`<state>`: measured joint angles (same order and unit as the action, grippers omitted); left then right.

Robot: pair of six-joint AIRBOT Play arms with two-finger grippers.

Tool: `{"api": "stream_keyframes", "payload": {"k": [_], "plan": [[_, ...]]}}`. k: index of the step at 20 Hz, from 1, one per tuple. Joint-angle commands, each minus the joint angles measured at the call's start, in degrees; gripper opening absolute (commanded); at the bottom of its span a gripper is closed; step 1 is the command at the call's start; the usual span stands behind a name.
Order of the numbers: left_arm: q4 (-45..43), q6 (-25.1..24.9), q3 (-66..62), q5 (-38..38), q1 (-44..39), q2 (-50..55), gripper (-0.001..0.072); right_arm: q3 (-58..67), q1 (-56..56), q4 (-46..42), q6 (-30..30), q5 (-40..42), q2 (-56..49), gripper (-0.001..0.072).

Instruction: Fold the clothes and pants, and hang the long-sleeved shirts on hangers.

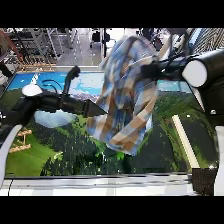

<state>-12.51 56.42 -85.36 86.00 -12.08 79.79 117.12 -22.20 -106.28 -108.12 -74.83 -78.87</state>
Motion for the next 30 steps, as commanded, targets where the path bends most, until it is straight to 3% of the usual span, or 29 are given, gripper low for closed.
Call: {"api": "stream_keyframes", "payload": {"k": [1, 3, 5, 8, 11, 14, 18, 22, 26, 28, 30], "plan": [[-9.84, 0.37, -0.02, 0.52, 0.22, -8.96, 0.0401, 1.31, 8.37, -8.15, -8.26, -0.66, 0.72, 0.0027], [-19.17, 0.42, -0.02, 0.42, 0.22, -13.27, 0.0401, 1.31, 13.99, -14.03, -7.5, -7.82, 1.86, 0.0028], [-25.46, 2.1, 0.0, 0.42, 0.42, -16.15, 0.0401, 1.31, 20.76, -23.76, -0.85, -17.29, 3.04, 0.0029], [-28.2, 2.75, 0.02, 0.44, 0.42, -17.97, 0.0409, 1.33, 32.98, -37.09, 8.24, -23.34, 5.55, 0.0028], [-28.94, 2.73, 0.02, 0.5, 0.42, -18.03, 0.0409, 1.33, 47.08, -44.0, 10.29, -24.35, 8.7, 0.0028], [-32.79, 2.73, 0.02, 0.68, 0.42, -18.03, 0.0409, 2.4, 61.09, -43.95, 9.05, -15.76, 10.16, 0.0028], [-39.8, 2.75, 0.02, 0.61, 0.42, -18.03, 0.0409, 3.15, 74.36, -43.34, -4.07, 3.96, 10.34, 0.0028], [-40.22, 2.78, 0.02, 0.63, 0.42, -18.03, 0.0408, 3.04, 84.17, -41.46, -13.44, 20.81, 7.82, 0.0028], [-40.17, 2.95, 0.02, 0.61, 0.42, -18.03, 0.0409, 2.97, 91.97, -38.45, -14.69, 22.43, 3.63, 0.0028], [-40.17, 5.46, 0.02, 0.59, 0.42, -18.03, 0.0408, 2.97, 95.01, -36.28, -18.4, 22.95, 2.51, 0.0029], [-40.15, 7.91, 0.02, 0.59, 0.39, -18.03, 0.0408, 1.7, 97.26, -32.52, -18.4, 23.8, 2.4, 0.0029]]}}
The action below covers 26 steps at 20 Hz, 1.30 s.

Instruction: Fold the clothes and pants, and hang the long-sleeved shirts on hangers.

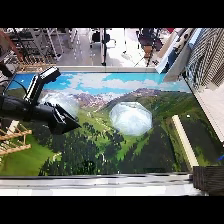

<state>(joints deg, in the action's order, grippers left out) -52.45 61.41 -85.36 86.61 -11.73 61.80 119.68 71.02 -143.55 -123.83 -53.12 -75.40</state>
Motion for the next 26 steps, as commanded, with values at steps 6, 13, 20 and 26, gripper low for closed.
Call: {"api": "stream_keyframes", "payload": {"k": [6, 13, 20, 26], "plan": [[-0.22, 2.97, 0.02, -0.13, 0.04, -0.04, 0.0409, -2.05, 4.74, 14.14, 1.46, 0.79, 0.48, 0.0339], [-0.09, 2.93, 0.02, -0.2, 0.04, -0.02, 0.0409, -2.05, 4.74, 38.51, 1.46, 3.91, 10.84, 0.0694], [-51.04, 18.08, 0.02, -0.2, 0.11, -0.87, 0.0408, -4.46, -14.01, 86.44, 30.53, -22.03, 9.81, 0.0693], [-71.41, 23.26, 0.02, -0.2, 2.91, -1.07, 0.0408, -23.71, -46.29, 83.89, 31.87, -38.66, 9.73, 0.0446]]}}
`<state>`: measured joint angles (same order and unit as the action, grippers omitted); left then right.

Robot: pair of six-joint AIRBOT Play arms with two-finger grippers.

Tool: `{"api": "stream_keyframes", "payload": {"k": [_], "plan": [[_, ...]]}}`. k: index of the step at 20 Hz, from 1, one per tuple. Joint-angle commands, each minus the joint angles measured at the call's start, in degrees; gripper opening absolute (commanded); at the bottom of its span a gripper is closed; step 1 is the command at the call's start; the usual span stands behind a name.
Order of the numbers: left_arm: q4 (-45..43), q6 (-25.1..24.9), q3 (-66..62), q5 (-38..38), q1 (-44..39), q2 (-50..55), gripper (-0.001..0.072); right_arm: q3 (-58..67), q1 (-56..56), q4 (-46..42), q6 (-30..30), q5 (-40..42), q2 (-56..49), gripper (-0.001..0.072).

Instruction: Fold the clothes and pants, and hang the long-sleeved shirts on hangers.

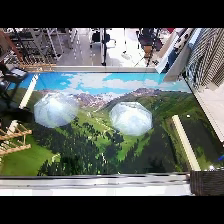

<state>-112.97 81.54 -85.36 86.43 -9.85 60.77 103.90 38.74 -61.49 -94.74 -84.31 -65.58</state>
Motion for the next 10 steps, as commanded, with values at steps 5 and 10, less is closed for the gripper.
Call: {"api": "stream_keyframes", "payload": {"k": [5, 10], "plan": [[-10.86, 3.13, 0.02, -0.02, 1.05, -0.04, 0.0408, -15.43, -33.53, -6.86, 6.1, 10.27, -1.22, 0.0036], [-10.86, 3.13, 0.02, -0.02, 1.05, -0.04, 0.0408, -15.45, -39.93, -10.56, 8.48, 23.67, -1.49, 0.0029]]}}
